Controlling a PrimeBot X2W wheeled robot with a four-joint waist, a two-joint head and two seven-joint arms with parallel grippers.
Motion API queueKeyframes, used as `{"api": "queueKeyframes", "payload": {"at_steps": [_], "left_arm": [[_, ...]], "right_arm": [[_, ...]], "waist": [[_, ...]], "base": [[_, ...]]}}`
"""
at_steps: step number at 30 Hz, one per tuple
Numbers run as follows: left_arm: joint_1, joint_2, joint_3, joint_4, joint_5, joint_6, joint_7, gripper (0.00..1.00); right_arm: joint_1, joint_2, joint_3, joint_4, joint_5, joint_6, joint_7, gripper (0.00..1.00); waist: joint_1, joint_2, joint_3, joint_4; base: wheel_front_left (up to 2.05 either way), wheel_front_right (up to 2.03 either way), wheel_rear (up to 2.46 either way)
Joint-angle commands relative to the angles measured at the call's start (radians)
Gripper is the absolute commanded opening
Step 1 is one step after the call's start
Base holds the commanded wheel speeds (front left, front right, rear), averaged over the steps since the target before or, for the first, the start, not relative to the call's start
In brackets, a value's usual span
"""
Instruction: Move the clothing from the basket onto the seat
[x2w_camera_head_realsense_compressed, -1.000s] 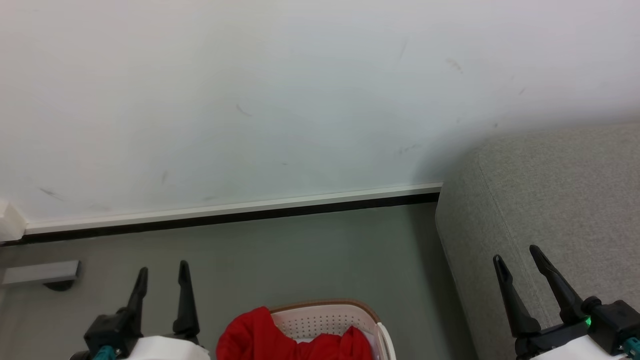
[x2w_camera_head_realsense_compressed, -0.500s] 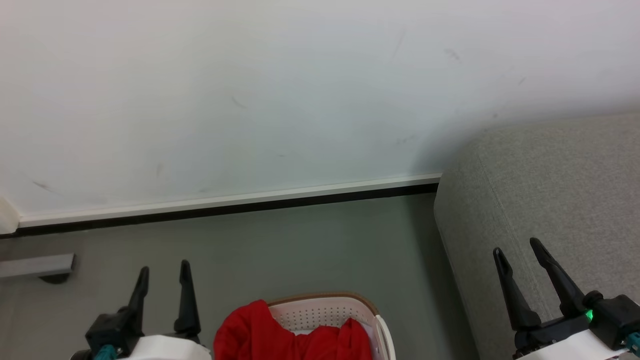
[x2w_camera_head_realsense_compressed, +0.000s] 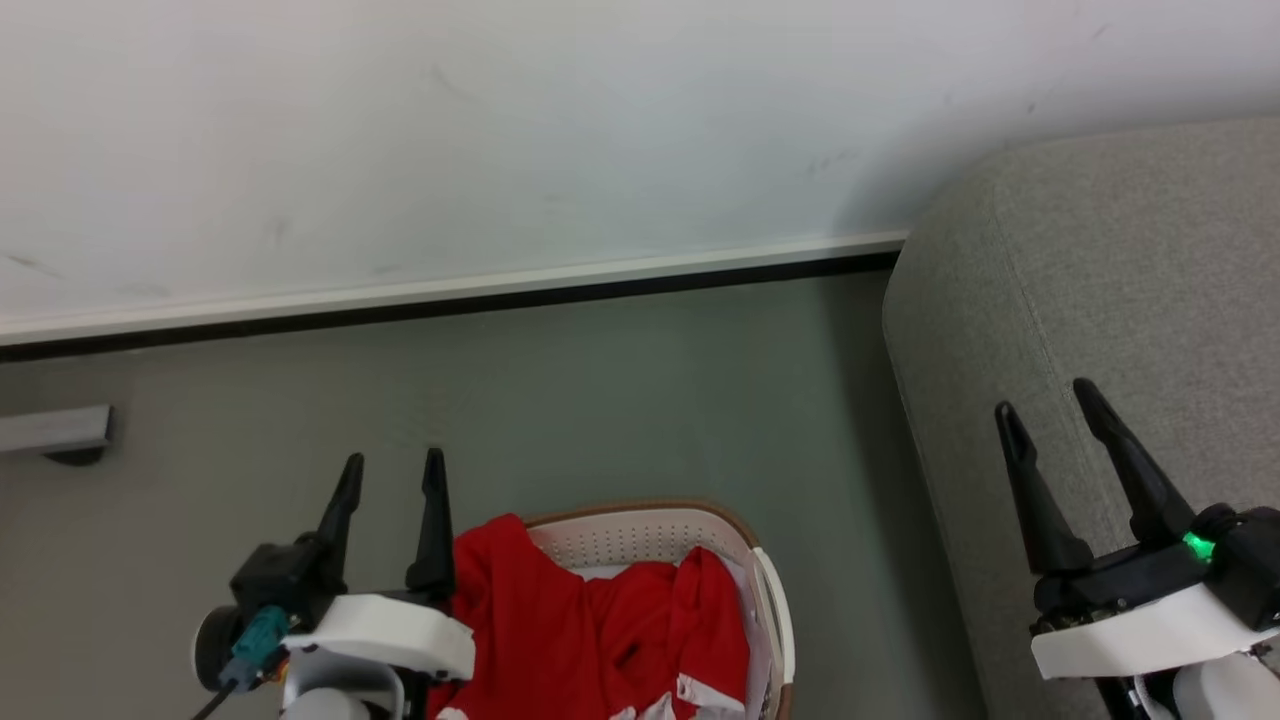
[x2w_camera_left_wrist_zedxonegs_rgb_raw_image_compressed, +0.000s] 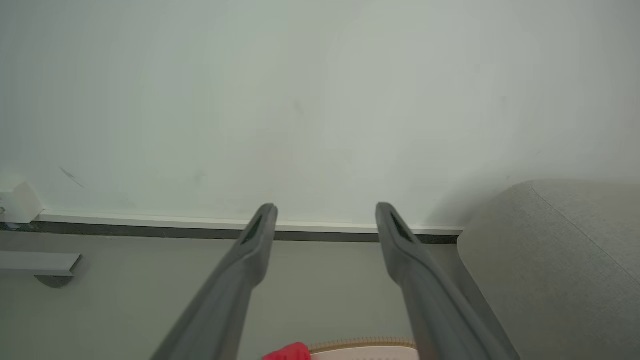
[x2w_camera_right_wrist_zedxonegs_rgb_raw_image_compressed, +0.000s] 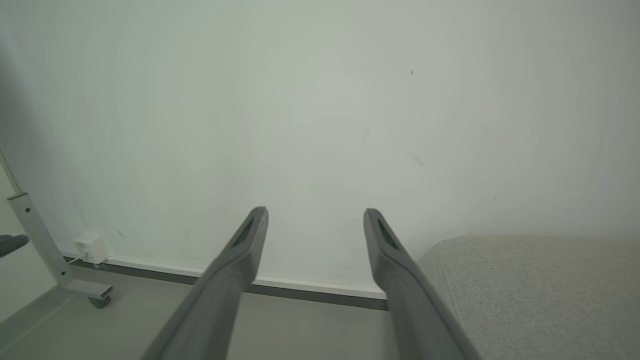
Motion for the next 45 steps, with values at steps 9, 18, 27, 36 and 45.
{"api": "queueKeyframes", "payload": {"at_steps": [9,18,27,36,45], "left_arm": [[-0.152,0.006,-0.05,0.195,0.003,-0.06,-0.001,1.0],[-0.319,0.007,-0.096,0.481,-0.019,-0.112,-0.001,1.0],[-0.474,0.014,-0.133,0.773,0.009,-0.121,0.006,1.0],[-0.61,0.032,-0.151,0.981,0.015,-0.11,0.072,1.0],[-0.675,0.066,-0.156,1.027,0.006,-0.04,0.24,1.0]], "right_arm": [[-0.105,0.006,-0.047,-0.07,0.035,-0.002,0.0,1.0],[-0.213,0.037,-0.076,-0.146,0.045,-0.002,0.0,1.0],[-0.316,0.101,-0.115,-0.203,0.062,-0.002,0.0,1.0],[-0.382,0.125,-0.097,-0.238,0.07,-0.002,0.0,1.0],[-0.419,0.15,-0.085,-0.237,0.076,-0.002,0.0,1.0]], "waist": [[-0.0001,-0.0001,0.199,-0.04],[-0.0001,-0.0001,0.36,-0.1],[-0.0001,-0.0001,0.504,-0.154],[-0.0001,-0.0001,0.611,-0.205],[-0.0001,-0.0001,0.699,-0.266]], "base": [[0.0,0.0,0.0],[0.0,0.0,0.0],[0.0,0.0,0.0],[0.0,0.0,0.0],[0.0,0.0,0.0]]}}
